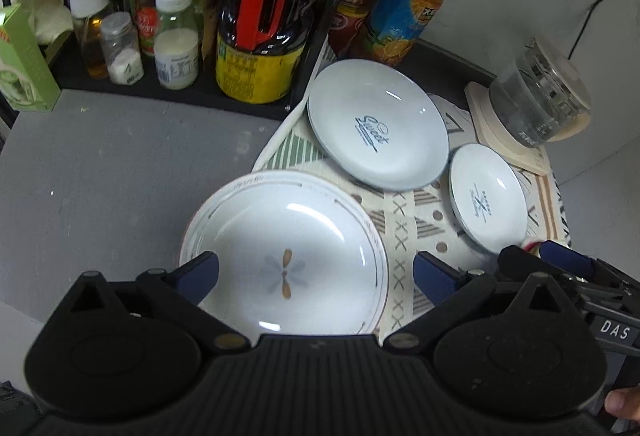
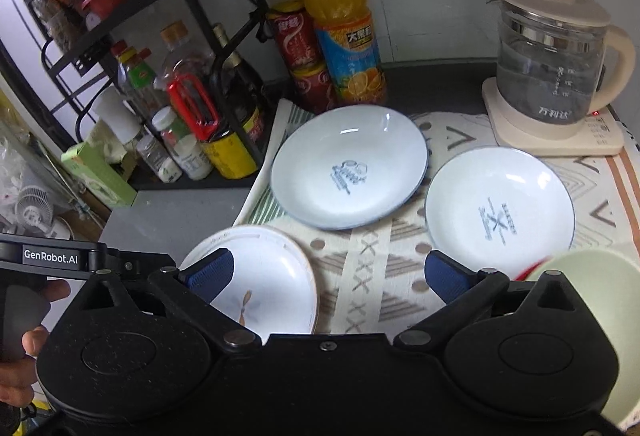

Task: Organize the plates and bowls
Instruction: 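Withdraw both tools back from the stacked bowls toward the plates, then move both tools to the 'Sweet' plate rim and close on it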

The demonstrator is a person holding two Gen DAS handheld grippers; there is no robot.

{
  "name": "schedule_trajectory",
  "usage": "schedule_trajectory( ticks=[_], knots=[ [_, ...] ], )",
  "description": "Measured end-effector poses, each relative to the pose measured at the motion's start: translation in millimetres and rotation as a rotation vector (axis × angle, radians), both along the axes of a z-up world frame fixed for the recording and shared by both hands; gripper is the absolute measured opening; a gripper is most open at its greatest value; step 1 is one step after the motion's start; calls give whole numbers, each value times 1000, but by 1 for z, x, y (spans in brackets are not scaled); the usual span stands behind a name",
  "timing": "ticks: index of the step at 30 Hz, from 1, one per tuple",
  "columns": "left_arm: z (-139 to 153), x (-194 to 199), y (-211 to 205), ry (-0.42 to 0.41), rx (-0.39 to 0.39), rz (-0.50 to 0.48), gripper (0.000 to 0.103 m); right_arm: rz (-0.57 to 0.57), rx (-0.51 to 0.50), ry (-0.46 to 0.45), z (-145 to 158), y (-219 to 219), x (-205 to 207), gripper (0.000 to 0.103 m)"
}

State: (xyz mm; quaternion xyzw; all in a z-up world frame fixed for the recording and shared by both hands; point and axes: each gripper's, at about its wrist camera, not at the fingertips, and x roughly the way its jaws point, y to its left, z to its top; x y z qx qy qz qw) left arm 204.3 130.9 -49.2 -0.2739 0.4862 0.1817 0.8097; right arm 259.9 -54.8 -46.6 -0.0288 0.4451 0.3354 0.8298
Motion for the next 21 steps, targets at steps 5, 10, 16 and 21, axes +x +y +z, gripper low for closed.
schedule_trajectory(
  ticks=[5, 10, 16, 21],
  knots=[
    [4, 25, -4, 1, 22, 3, 102, 33, -6, -4, 0, 2, 24, 103],
    [3, 46, -5, 11, 42, 28, 102, 34, -24, -25, 1, 4, 46, 103],
    [-3, 69, -2, 6, 55, 61, 102, 11, -51, -25, -7, 1, 77, 97],
    [-11, 84, 4, -2, 50, 121, 100, 2, -44, 21, -17, -1, 99, 82]
  ],
)
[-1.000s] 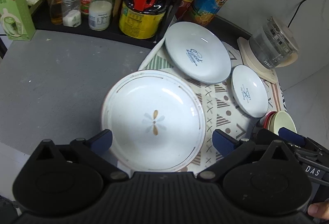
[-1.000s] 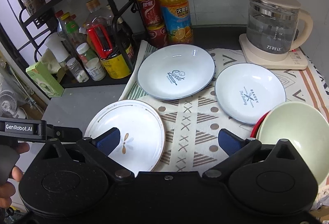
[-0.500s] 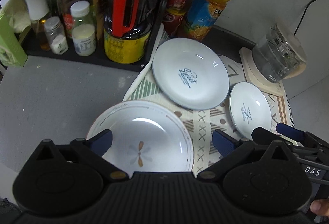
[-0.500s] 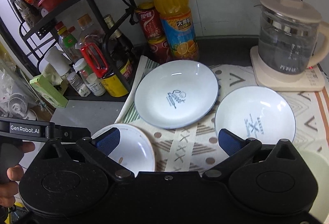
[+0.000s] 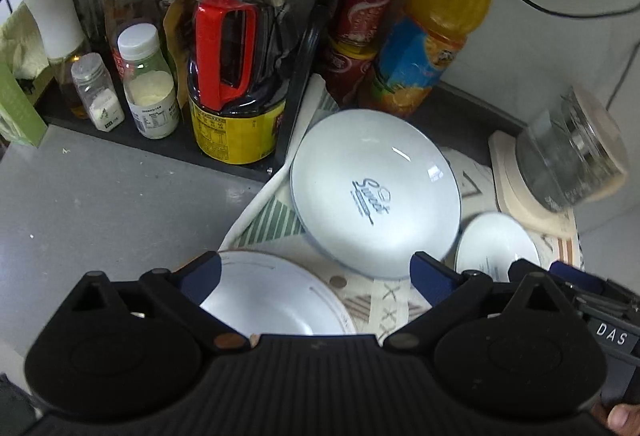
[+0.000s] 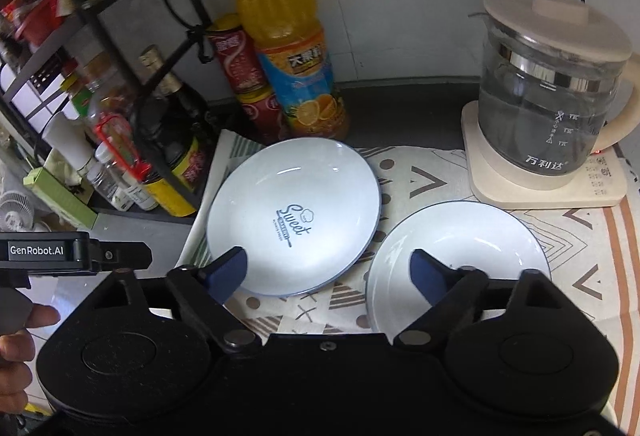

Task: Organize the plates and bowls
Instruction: 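Move both tools to the 'Sweet' plate rim and close on it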

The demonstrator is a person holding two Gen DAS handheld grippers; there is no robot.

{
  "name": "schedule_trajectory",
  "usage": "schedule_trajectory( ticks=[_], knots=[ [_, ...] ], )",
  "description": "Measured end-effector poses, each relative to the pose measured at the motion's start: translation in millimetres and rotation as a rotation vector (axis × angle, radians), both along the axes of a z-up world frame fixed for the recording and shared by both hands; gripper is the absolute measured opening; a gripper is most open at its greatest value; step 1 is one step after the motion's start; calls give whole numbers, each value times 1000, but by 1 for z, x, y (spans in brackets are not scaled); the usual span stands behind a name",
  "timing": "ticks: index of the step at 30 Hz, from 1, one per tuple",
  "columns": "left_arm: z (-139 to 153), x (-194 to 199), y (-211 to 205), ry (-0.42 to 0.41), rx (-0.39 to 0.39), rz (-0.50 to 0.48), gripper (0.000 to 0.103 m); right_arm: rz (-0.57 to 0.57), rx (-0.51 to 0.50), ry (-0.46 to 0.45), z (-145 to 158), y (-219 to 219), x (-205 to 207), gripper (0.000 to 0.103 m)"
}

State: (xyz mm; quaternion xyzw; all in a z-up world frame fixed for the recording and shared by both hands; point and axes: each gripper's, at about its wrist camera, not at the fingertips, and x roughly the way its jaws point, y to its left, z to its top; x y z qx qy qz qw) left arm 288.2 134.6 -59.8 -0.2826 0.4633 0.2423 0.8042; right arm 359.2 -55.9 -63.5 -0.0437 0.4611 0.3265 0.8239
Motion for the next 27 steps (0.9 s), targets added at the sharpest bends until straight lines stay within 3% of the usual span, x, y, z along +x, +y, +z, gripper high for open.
schedule_trajectory(
  ticks=[3, 7, 10, 20, 27],
  knots=[
    [-5, 8, 6, -24, -11, 28, 99, -10, 13, 11, -4, -1, 13, 78],
    [-13, 18, 13, -50, -37, 69, 98, -7, 24, 53, -15, 3, 32, 54],
    [-22, 26, 19, -57, -62, 102, 90, -4, 22, 92, -27, 9, 48, 43],
    [-68, 38, 45, -81, -194, 248, 47, 45, -86, 65, -51, 41, 83, 39],
    [-94, 41, 52, -64, -231, 320, 35, 41, -131, 94, -74, 51, 105, 37]
  ],
)
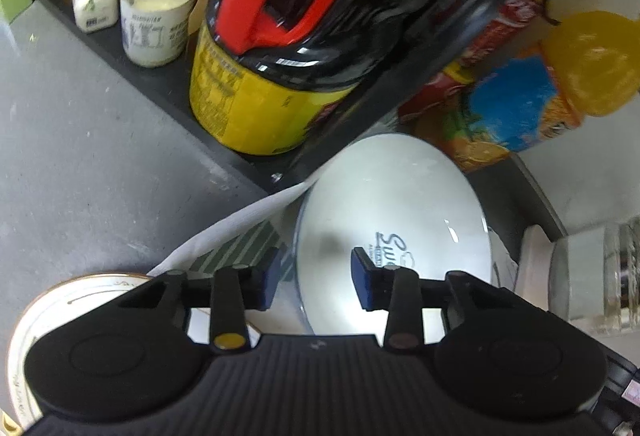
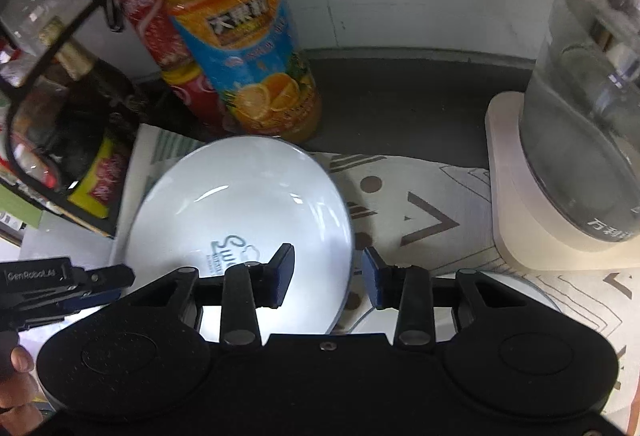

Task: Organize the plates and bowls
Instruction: 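Move both tools to the 'Sweet' plate rim and close on it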

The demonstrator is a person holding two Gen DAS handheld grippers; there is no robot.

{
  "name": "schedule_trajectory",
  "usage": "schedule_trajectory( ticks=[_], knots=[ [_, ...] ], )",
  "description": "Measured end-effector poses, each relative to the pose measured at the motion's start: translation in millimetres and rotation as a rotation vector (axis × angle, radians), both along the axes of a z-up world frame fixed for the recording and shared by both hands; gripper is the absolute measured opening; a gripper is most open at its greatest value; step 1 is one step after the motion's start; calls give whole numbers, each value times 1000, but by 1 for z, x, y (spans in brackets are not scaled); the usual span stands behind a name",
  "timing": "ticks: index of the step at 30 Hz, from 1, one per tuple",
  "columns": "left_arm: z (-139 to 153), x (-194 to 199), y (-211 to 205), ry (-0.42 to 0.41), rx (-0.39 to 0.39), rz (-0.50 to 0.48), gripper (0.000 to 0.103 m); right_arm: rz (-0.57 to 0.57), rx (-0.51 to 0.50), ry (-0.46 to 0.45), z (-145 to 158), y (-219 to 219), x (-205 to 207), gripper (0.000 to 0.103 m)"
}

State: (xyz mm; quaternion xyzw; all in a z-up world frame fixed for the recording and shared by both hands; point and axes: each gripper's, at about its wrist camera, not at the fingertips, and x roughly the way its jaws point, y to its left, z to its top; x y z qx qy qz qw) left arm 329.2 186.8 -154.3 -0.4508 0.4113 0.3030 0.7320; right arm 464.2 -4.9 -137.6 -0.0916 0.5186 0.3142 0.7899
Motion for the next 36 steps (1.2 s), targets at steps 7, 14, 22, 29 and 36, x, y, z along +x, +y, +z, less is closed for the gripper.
schedule_trajectory(
  ticks=[7, 14, 22, 29, 36],
  knots=[
    [-21, 3, 3, 7, -44, 35, 26, -30, 2, 63, -20, 1, 16, 30],
    [-32, 5, 2, 11, -62, 64, 16, -56, -8, 117, -36, 2, 19, 26],
    [-40, 6, 6, -4, -99, 75, 10, -79, 18, 155, -46, 1, 24, 21],
    [-43, 4, 9, -18, -122, 81, 10, -105, 39, 178, -49, 1, 24, 17],
    [-38, -2, 14, -36, -147, 64, 10, -125, 81, 191, -41, -10, 19, 12]
  ],
)
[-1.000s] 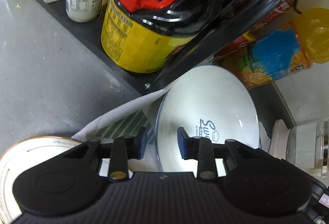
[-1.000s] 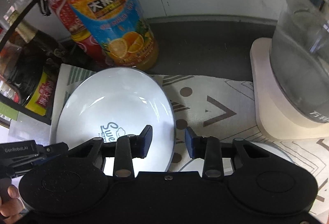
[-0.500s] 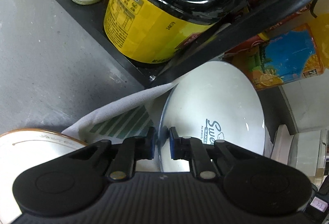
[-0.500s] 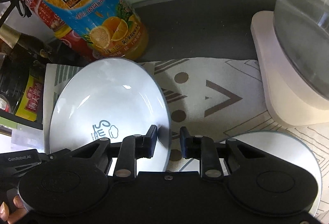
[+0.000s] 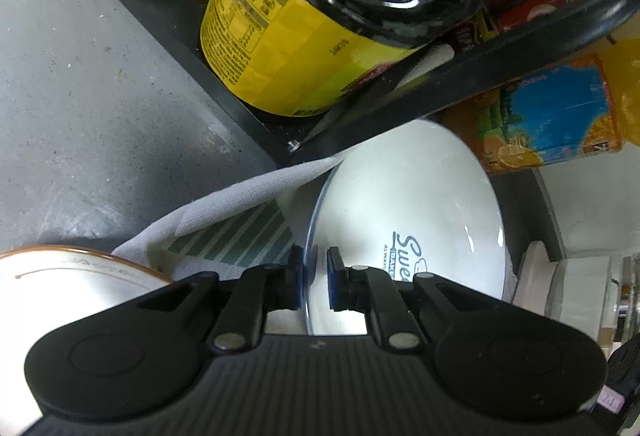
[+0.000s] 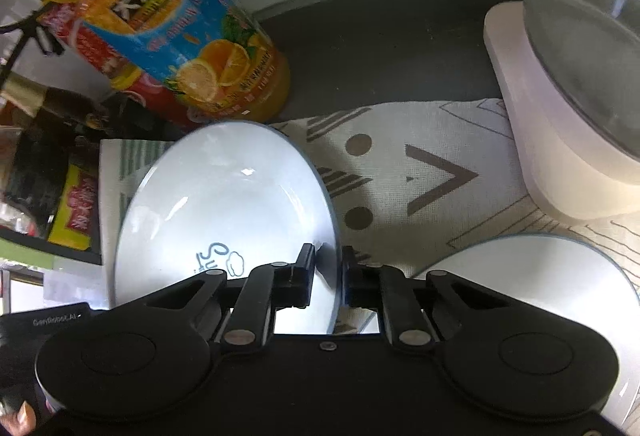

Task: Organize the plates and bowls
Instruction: 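Move both tools to the 'Sweet' plate rim and close on it, then lift the 'Sweet' plate with both grippers onto the large flower plate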

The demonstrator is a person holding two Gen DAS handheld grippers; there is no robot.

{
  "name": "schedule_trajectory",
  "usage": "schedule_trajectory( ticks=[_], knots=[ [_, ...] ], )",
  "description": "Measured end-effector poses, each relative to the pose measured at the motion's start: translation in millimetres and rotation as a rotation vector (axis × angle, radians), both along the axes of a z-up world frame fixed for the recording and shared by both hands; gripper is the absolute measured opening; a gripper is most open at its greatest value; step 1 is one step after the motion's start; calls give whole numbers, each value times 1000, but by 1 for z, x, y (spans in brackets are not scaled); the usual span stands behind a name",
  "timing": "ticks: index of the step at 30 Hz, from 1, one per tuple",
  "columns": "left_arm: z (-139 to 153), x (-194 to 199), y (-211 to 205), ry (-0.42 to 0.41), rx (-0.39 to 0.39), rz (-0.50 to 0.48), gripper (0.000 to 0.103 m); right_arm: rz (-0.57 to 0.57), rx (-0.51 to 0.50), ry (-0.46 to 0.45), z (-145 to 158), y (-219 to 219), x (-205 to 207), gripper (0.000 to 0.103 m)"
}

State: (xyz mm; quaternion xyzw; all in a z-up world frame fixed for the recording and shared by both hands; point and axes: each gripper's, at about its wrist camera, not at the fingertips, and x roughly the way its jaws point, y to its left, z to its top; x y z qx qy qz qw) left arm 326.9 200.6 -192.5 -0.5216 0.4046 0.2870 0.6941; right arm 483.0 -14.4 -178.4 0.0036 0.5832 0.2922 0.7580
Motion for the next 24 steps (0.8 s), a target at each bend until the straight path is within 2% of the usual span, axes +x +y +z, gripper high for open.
schedule_trajectory(
  ticks=[9, 18, 24],
  knots=[
    [19, -16, 3, -50, 11, -24, 10, -36, 102, -12, 18, -22, -20, 7],
    [31, -39, -3, -71, 7, -53, 10, -37, 107, -51, 29, -30, -53, 8],
    [46, -57, -7, -114, 11, -83, 10, -52, 142, -90, 49, -41, -79, 9]
  ],
)
